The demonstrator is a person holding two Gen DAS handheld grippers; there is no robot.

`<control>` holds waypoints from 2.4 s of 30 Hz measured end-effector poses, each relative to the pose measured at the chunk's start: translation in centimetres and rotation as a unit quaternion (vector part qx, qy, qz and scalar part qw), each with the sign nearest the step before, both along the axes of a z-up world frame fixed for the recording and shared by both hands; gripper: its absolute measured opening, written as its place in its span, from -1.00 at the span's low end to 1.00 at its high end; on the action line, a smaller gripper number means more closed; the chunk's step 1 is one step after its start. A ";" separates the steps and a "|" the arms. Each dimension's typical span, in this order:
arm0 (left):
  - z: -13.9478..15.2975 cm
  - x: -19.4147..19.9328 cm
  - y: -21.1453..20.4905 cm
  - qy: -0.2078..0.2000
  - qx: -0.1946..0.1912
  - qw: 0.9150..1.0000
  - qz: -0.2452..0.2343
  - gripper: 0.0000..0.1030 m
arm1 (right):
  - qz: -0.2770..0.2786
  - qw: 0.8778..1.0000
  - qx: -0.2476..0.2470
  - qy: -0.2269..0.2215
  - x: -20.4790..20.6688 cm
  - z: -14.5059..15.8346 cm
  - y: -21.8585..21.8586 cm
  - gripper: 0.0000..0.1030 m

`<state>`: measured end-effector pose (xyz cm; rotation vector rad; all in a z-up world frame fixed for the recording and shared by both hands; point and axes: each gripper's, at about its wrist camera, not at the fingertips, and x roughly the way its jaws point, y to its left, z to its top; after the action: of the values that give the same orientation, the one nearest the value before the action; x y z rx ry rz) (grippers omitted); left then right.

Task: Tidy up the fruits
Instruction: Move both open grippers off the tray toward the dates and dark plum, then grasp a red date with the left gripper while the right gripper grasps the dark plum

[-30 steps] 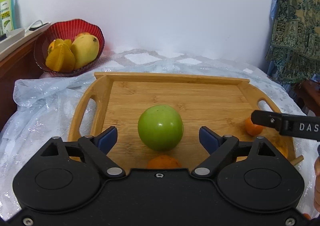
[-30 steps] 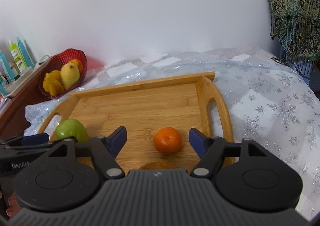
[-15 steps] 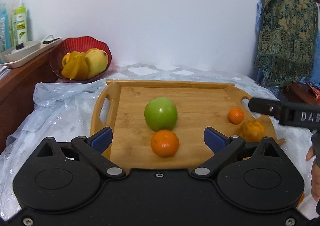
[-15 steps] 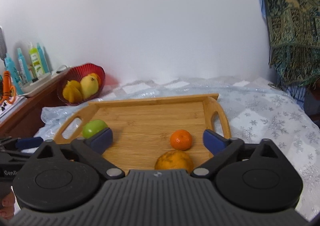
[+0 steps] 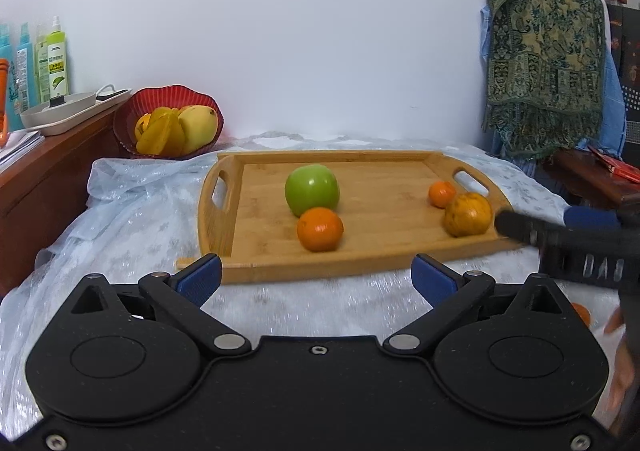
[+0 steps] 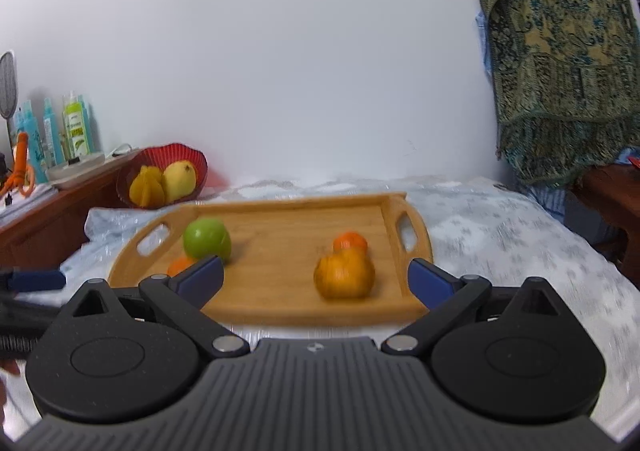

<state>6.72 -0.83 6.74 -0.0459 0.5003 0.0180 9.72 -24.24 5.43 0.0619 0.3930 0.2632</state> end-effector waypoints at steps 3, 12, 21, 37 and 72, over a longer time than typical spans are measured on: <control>-0.6 -1.3 -0.1 -0.002 -0.001 1.000 0.001 0.97 | -0.004 1.000 -0.006 0.004 -1.9 -1.2 0.0 1.00; -1.7 -4.8 -0.2 -0.013 0.017 1.000 0.006 0.97 | -0.010 1.000 -0.004 -0.016 -4.8 -2.4 0.3 1.00; -3.0 -6.5 0.2 -0.007 0.012 1.000 -0.002 0.66 | -0.007 1.000 -0.021 -0.015 -6.1 -3.4 1.1 1.00; -4.8 -6.4 -0.2 0.028 0.014 0.999 -0.008 -0.15 | 0.018 0.999 -0.033 -0.030 -7.0 -4.0 2.8 0.83; -7.0 -4.8 0.3 0.052 0.011 0.999 0.005 -0.14 | 0.020 0.999 -0.031 0.040 -5.1 -6.5 4.3 0.57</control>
<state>1.95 -0.58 -0.24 -0.0258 0.6034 0.0350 4.62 -19.94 -1.04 0.0045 0.4822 0.2895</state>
